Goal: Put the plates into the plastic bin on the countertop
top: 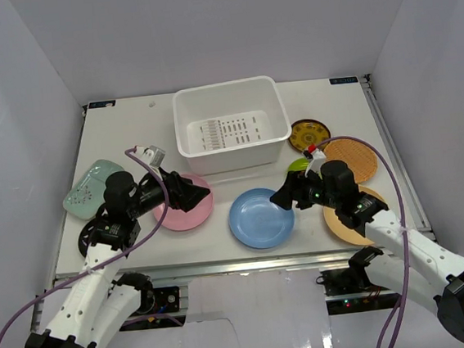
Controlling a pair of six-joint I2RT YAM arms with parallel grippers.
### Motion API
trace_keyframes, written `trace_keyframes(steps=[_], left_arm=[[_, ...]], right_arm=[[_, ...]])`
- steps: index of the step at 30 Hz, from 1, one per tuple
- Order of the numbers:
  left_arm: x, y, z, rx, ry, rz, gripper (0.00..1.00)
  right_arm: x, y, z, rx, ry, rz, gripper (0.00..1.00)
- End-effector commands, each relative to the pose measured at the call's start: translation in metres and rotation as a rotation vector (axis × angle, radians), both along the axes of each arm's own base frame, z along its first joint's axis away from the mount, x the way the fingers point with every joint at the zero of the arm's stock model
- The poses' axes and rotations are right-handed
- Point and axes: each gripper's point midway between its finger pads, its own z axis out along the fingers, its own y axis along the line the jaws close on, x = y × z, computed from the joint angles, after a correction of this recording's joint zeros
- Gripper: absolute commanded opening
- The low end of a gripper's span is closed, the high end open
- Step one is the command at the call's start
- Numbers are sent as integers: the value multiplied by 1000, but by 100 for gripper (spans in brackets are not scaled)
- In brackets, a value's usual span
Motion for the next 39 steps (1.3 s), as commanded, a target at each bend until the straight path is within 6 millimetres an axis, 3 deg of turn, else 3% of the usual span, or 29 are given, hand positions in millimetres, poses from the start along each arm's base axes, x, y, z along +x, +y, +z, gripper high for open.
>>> trace_keyframes(steps=[1, 9, 14, 24, 27, 29, 30, 31, 32, 35, 39], left_arm=[[1, 4, 14, 8, -48, 20, 98], [-1, 4, 16, -4, -50, 20, 98], [-3, 2, 14, -12, -36, 13, 98], [1, 3, 5, -4, 3, 35, 98], [5, 5, 1, 5, 20, 58, 98], [9, 9, -4, 20, 41, 91, 98], [16, 14, -10, 37, 61, 139, 98], [20, 17, -14, 49, 76, 169, 98], [21, 22, -23, 67, 121, 205, 98], [33, 42, -40, 134, 196, 350, 98], [35, 62, -48, 206, 246, 456, 98]], right_arm=[[14, -15, 4, -87, -42, -88, 75], [6, -51, -37, -251, 86, -233, 71], [-2, -62, -55, -295, 117, -254, 70], [-12, -40, -100, -251, 244, -169, 58], [-8, -37, -111, -258, 254, -171, 51], [-6, -33, -112, -236, 257, -166, 39], [-7, -31, -113, -225, 263, -164, 30], [-8, -31, -114, -221, 271, -164, 12], [-6, -30, -110, -218, 258, -170, 8], [-4, -35, -89, -222, 218, -182, 8], [-1, -24, -16, -151, 74, -99, 8]])
